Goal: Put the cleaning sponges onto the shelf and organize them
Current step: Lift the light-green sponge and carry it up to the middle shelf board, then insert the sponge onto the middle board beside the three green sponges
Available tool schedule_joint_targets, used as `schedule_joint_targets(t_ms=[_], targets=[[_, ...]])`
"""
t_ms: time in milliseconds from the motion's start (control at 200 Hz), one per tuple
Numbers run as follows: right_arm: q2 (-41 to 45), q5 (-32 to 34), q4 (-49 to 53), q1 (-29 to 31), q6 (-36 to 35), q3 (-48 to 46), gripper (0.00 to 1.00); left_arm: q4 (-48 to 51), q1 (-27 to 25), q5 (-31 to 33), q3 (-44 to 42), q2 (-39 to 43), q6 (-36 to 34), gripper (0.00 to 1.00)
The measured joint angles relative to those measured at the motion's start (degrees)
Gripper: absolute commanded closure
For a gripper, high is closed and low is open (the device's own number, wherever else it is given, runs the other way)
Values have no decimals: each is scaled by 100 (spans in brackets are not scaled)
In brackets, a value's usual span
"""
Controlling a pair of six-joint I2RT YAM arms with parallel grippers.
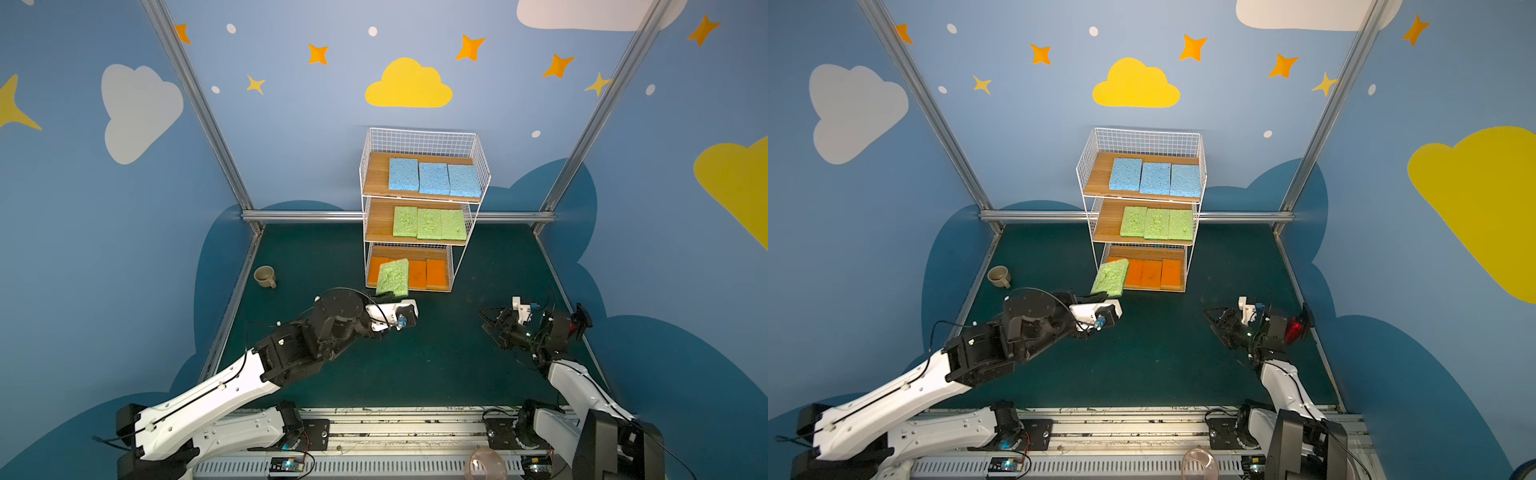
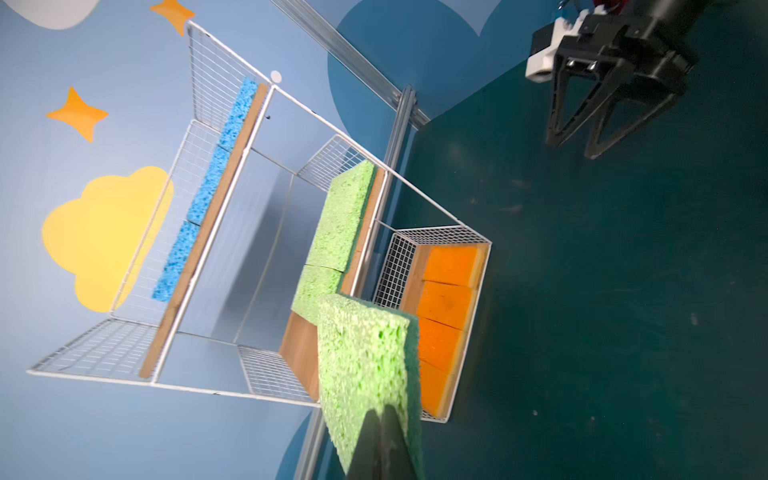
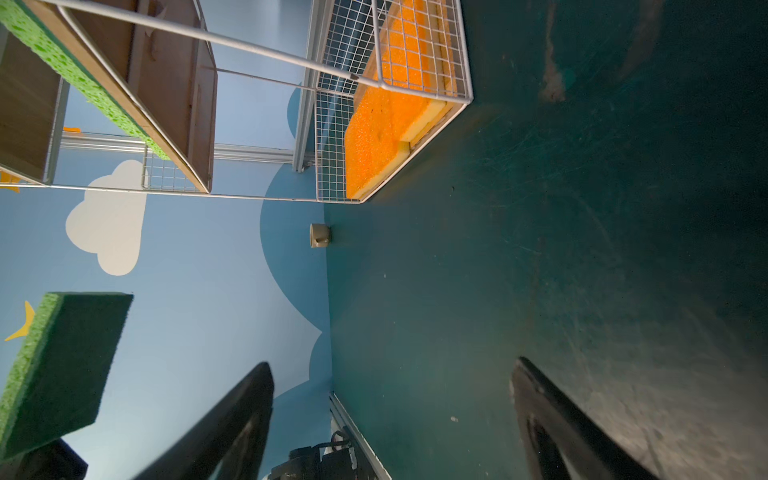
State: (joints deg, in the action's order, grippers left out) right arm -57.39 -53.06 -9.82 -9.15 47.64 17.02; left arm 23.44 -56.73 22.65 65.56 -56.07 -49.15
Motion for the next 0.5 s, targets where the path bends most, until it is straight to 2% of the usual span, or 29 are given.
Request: schedule_joint_targets(t_ms=[300, 501], targets=[[348, -85, 42, 0, 9, -11, 12, 74, 1123, -555, 789, -892, -1099, 97], [413, -153, 94, 0, 7, -11, 12, -37, 1705, -1008, 1255, -1399, -1508, 97]])
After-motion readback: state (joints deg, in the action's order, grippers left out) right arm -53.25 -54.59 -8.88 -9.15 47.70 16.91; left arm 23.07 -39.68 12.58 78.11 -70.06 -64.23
